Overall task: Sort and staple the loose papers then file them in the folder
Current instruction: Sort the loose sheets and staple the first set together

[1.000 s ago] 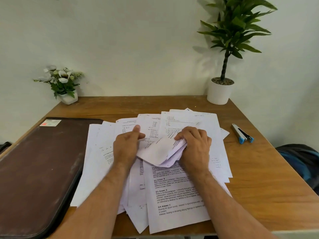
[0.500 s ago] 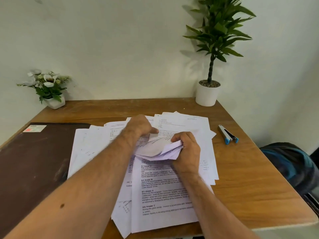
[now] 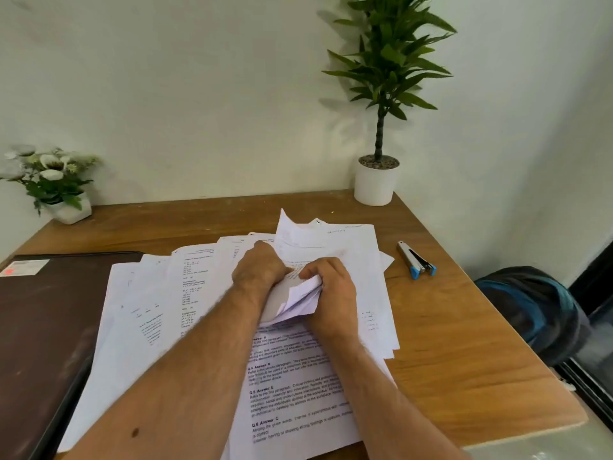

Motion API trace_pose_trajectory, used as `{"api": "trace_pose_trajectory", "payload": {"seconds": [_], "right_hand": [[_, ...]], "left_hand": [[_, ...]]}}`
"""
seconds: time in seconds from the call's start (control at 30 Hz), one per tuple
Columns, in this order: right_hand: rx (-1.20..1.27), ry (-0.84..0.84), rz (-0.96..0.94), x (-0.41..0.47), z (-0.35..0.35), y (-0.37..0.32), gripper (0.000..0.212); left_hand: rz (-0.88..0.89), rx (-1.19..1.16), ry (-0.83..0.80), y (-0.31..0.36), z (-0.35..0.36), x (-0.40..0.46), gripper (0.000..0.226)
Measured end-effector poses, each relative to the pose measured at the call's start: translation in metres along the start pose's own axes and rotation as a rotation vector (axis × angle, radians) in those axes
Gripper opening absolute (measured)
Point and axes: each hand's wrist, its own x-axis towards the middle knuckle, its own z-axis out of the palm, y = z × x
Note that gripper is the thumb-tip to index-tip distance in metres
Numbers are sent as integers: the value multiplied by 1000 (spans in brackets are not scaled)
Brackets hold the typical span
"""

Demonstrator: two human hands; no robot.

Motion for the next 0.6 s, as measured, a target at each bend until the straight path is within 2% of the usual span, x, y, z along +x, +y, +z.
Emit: {"api": "trace_pose_trajectory", "payload": {"seconds": [0.07,0.17,0.23,0.27,0.3,0.37,0.47,0.53,0.6], "right_hand": [[6,11,-12,-2,-4,2,34],[4,59,-91,-1,-5,1,31],[15,39,-62,-1,-7,-3,20],[15,24,-47,0,-9,-6,25],[-8,22,-45,2,-12,-9,27],[-82,34,-41,6,-15,-12,40],[-21,-7,118,10,-22,-24,66],[-61,-7,188,8,-26,-22,71],[-148,-30,162,0,-29,-21,67]], "left_hand": [[6,-86,-17,-3,-2,-3,38],[-14,-307,-37,-16,-12,-5,38],[11,-429,-34,-26,-23,-11,33],[51,-450,-16,-33,-28,-14,25],[110,-457,16,-39,-34,-19,17],[270,-472,47,-49,-44,-30,27],[448,-359,-84,-56,-48,-39,30],[468,-264,-157,-55,-45,-45,30],[444,-219,-223,-50,-46,-52,31]]}}
